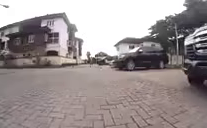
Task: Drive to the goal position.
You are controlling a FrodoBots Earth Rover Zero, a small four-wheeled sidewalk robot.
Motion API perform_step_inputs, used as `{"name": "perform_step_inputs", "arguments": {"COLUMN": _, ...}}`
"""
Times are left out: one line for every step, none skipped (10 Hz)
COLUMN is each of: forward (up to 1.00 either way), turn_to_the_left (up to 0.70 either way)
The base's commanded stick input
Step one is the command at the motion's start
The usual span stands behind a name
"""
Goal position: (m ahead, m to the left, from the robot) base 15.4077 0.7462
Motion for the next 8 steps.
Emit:
{"name": "perform_step_inputs", "arguments": {"forward": 0.7, "turn_to_the_left": 0.0}}
{"name": "perform_step_inputs", "arguments": {"forward": 0.7, "turn_to_the_left": 0.0}}
{"name": "perform_step_inputs", "arguments": {"forward": 0.7, "turn_to_the_left": 0.0}}
{"name": "perform_step_inputs", "arguments": {"forward": 0.7, "turn_to_the_left": 0.0}}
{"name": "perform_step_inputs", "arguments": {"forward": 0.7, "turn_to_the_left": 0.0}}
{"name": "perform_step_inputs", "arguments": {"forward": 0.7, "turn_to_the_left": 0.0}}
{"name": "perform_step_inputs", "arguments": {"forward": 0.7, "turn_to_the_left": 0.0}}
{"name": "perform_step_inputs", "arguments": {"forward": 0.7, "turn_to_the_left": 0.0}}
